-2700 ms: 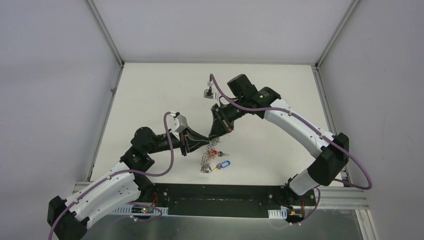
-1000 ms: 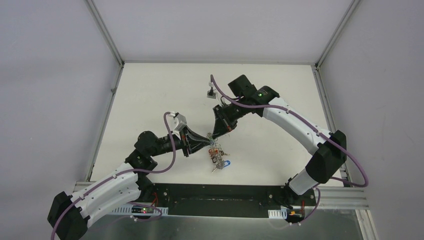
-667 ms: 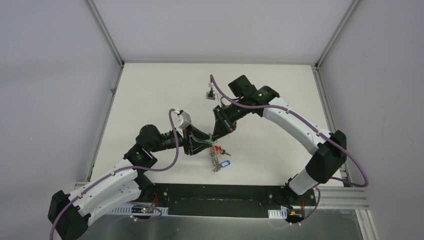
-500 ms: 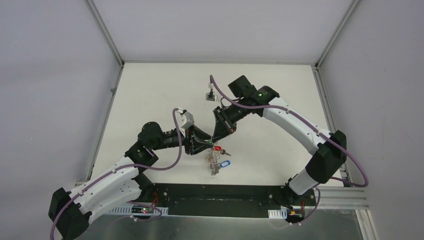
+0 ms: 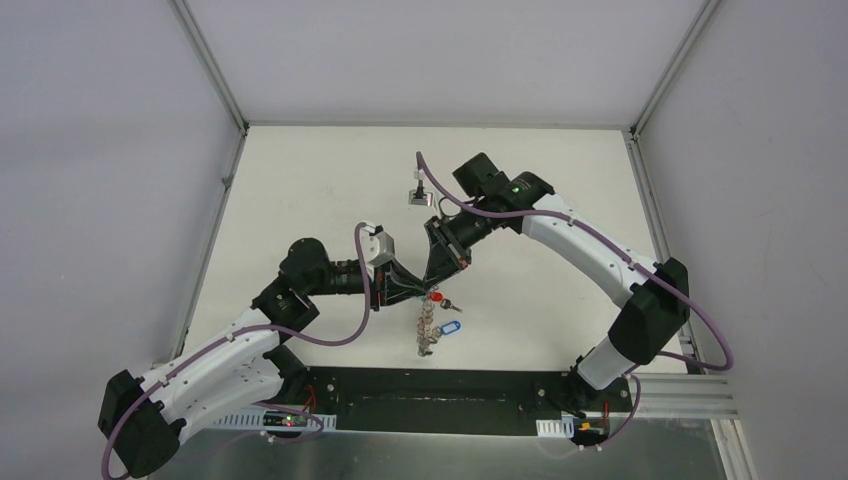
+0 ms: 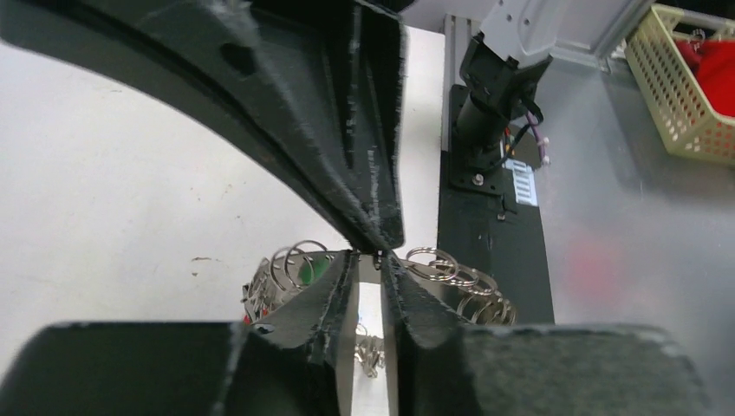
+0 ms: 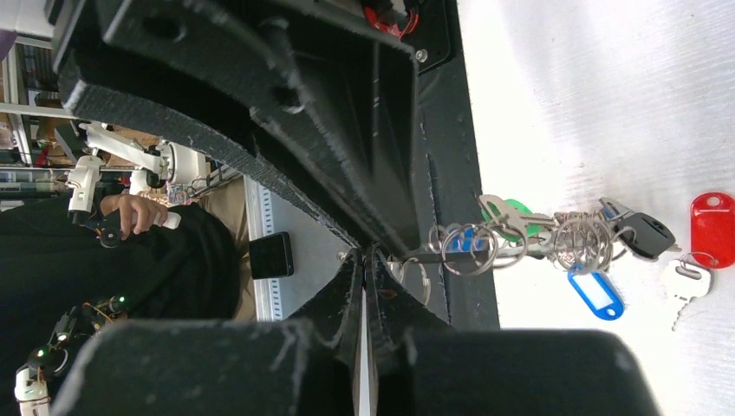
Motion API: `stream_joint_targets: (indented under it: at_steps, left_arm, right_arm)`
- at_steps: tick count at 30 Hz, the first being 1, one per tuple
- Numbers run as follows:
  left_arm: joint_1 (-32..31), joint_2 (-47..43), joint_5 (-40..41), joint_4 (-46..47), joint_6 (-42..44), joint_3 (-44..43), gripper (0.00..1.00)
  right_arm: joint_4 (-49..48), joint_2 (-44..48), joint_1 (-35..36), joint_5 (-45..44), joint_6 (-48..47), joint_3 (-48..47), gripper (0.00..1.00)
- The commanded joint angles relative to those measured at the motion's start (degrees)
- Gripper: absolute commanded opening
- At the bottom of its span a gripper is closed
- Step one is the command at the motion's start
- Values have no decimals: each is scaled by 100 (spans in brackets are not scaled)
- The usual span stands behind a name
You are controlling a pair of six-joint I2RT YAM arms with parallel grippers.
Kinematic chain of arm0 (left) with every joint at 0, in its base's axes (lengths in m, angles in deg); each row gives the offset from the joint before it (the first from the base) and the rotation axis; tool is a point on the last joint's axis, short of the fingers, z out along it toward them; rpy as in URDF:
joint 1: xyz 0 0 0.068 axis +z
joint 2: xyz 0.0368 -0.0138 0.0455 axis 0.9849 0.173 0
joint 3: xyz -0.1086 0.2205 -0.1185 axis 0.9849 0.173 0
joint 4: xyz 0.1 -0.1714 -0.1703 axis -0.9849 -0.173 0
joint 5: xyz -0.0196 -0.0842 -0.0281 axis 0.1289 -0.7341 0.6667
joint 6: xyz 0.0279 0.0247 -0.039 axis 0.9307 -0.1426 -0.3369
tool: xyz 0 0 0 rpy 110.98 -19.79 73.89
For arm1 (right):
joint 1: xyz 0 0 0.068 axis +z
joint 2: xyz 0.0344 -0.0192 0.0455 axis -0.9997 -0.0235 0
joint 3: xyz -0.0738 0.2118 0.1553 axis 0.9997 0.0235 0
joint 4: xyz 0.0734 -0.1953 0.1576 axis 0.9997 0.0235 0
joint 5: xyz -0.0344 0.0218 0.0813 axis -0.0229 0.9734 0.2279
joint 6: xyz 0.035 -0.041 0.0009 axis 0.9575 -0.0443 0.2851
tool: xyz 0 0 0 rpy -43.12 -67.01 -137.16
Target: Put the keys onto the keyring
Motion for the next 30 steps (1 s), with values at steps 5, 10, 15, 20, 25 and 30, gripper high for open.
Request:
stream_joint_targets:
  at_steps: [5, 10, 15, 20, 25, 30]
  left_arm:
    - [-39, 50, -427, 335, 180, -236, 0]
    - [-38, -35, -277, 335, -4, -192, 0]
    - [-37, -309, 214, 542, -393, 45, 0]
    - [-45, -621, 637, 1208, -882, 489, 0]
    - [-38, -916, 1039, 1550, -1169, 774, 0]
    - [-38, -1120, 1321, 1845, -1380, 992, 0]
  right_arm:
    - [-210, 34, 72, 148, -16, -330, 0]
    - [-349, 95, 64, -309, 147, -283, 4]
    - [-751, 405, 10, -987, 451, -56, 32]
    - [-1315, 835, -216, -1313, 909, 380, 42]
    - [-1899, 1311, -402, -1209, 1339, 1023, 42]
    - [-2830, 1684, -426, -778, 1845, 1797, 45]
